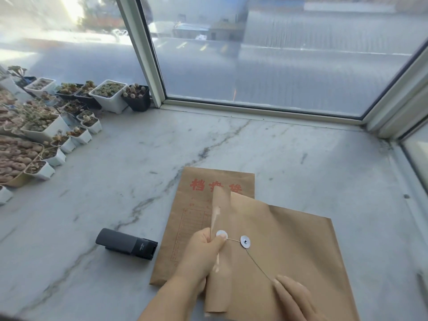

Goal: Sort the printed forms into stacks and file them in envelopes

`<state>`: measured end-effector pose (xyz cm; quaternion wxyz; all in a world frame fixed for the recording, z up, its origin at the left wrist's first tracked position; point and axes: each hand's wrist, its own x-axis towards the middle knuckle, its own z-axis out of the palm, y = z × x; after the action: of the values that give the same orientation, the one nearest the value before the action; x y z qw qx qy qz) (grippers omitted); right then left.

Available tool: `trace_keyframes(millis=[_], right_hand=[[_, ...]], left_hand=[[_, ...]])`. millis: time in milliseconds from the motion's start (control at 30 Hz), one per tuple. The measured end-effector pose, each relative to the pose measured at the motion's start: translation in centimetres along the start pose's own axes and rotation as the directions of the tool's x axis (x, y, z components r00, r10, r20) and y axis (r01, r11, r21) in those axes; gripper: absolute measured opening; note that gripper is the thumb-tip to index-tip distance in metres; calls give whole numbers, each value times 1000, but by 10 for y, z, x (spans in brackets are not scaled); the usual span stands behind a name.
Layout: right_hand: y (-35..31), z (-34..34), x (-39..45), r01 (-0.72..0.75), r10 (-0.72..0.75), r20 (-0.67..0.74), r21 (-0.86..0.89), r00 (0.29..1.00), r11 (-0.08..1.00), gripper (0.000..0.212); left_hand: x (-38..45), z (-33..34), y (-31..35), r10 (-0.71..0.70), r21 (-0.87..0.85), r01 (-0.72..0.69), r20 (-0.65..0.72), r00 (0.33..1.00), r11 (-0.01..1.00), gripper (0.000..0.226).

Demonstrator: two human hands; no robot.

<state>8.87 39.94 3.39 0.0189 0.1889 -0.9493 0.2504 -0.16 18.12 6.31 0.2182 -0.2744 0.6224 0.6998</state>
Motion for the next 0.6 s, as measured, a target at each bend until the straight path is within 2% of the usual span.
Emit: trace_keyframes(millis=[33,67,133,167,200,233,300,333,367,400,433,467,533,567,600], right_hand=[[5,-5,-5,-11,11,51,-3,999,1000,51],[14,-11,-4,0,1,45,-31,999,1000,50],[30,-42,16,-72,77,25,-166,997,984,42],[30,-60,28,-128,138,63,-145,988,981,38],[36,-72,35,-119,129,58,-144,990,982,42],[39,-84,42,-190,188,-26,-79,982,979,42],[27,-115,59,-286,311,-279,127,908,950,29],[26,-125,64,-303,358,-284,221,889,927,17],[28,-133,71,-313,399,-261,316,879,896,19],[30,-142,78,-330,452,-199,448,870,831,25],[35,-146,83,-359,523,-124,595,844,720,22],[37,-148,88,-390,567,4,730,824,561,17],[33,-140,95,-471,563,288,857,775,210,14],[30,-128,97,-502,544,362,855,757,130,15],[28,-112,98,-531,551,387,838,739,124,15]], left_hand=[[-2,3,9,7,-1,-7,7,1000,1000,15],[-5,6,20,18,-10,-18,16,1000,1000,16],[-9,15,40,38,-83,-34,43,998,996,20],[-11,17,48,39,-151,-30,59,998,988,25],[-12,18,56,37,-217,-22,69,997,976,29],[-13,17,61,44,-247,-25,69,997,969,31],[-16,12,62,89,-112,-86,23,996,990,28],[-17,8,57,119,26,-119,-6,993,993,31],[-22,5,53,155,143,-150,-24,988,978,39],[-29,4,48,172,200,-163,-27,985,966,50],[-34,2,42,172,210,-166,-10,985,963,60],[-39,0,37,166,204,-169,34,986,964,66],[-43,-4,26,193,208,-206,84,978,956,60],[-42,-8,20,208,199,-214,51,977,956,52],[-42,-13,16,207,184,-198,-29,978,963,42]])
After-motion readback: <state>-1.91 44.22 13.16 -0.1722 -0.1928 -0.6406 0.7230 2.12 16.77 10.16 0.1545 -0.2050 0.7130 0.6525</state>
